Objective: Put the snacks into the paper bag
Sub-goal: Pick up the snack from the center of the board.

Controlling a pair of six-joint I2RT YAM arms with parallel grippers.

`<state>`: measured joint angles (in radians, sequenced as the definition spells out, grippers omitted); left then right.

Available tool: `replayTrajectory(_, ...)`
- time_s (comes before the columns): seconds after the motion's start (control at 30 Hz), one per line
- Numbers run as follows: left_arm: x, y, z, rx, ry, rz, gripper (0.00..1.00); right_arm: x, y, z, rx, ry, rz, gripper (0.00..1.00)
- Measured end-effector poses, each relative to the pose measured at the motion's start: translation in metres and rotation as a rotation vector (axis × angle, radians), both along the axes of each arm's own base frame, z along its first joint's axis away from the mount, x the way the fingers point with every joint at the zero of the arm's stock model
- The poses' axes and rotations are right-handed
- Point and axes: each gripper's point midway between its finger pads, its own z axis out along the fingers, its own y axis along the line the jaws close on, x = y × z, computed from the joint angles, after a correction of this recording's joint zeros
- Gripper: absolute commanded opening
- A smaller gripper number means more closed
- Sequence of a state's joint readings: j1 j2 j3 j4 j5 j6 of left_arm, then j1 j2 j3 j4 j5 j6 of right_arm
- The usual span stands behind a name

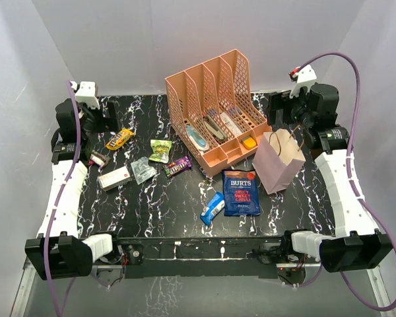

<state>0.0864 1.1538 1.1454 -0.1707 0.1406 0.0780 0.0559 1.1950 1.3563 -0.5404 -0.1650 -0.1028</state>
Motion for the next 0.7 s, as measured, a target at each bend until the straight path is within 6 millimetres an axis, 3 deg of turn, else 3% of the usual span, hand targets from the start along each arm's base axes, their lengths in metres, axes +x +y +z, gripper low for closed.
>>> replayTrajectory(0.7, 0.002, -0.003, 0.003, 0.019, -0.015, -0.038, 0.98, 0.002, 0.001, 0.02, -0.03, -0.062, 0.023, 0.99)
